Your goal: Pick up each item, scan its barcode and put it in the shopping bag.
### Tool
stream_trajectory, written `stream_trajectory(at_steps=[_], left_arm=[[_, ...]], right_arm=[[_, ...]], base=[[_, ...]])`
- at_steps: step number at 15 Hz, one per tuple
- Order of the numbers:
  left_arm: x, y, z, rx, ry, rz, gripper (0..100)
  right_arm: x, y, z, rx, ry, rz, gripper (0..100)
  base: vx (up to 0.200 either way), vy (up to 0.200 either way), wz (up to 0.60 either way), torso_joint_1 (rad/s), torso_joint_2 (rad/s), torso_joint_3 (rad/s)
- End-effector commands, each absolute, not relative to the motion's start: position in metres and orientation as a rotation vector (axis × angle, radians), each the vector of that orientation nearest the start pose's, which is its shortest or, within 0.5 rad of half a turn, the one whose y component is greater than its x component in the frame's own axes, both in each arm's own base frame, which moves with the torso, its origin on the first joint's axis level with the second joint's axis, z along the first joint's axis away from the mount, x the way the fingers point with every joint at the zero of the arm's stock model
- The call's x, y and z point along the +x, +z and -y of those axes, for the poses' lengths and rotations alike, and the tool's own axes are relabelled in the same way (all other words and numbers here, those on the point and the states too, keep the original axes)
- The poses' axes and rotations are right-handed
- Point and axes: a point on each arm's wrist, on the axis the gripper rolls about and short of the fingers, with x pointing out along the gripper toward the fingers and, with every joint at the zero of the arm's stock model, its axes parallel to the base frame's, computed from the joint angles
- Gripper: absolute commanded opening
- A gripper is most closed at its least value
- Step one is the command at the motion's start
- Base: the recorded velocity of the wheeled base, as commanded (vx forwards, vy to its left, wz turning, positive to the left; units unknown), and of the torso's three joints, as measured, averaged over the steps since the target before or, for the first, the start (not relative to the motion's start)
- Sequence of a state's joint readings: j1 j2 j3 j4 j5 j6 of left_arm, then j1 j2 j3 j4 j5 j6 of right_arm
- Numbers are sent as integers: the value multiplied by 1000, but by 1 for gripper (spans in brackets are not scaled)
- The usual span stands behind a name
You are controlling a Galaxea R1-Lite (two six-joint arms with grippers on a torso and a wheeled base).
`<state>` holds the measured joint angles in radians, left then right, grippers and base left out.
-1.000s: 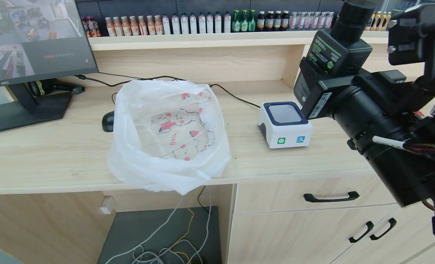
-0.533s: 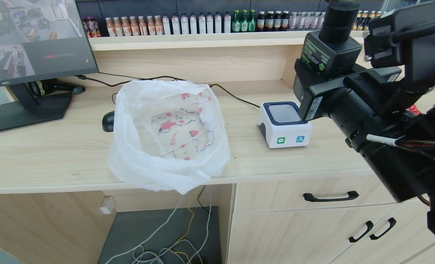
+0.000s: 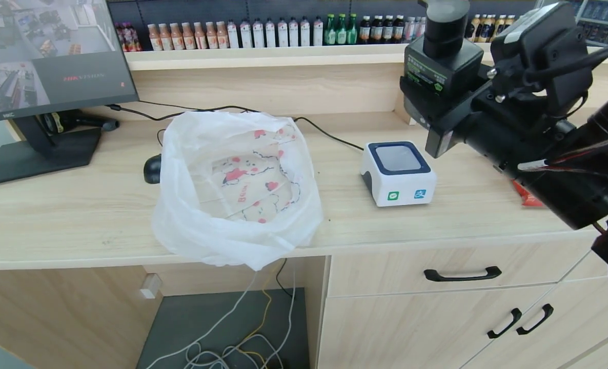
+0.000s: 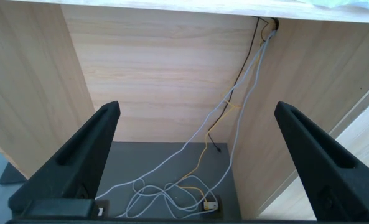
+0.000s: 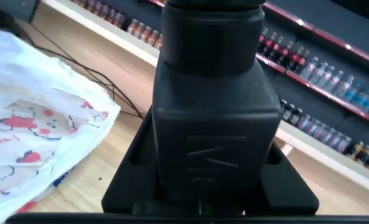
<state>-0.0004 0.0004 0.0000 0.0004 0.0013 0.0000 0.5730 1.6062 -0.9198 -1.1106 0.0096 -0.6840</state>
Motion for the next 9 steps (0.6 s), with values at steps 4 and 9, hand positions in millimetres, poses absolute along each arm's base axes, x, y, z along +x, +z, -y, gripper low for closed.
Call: stream_trajectory(at_steps=[4,9], left_arm=[[-23,75,0,0,2,0,100],[-23,75,0,0,3,0,100]], right_arm=[[275,278,-122,-843,503,601,0],[303,259,-119,-936,592,617,0]], base=[[0,0,0,0,0,0],[0,0,0,0,0,0]])
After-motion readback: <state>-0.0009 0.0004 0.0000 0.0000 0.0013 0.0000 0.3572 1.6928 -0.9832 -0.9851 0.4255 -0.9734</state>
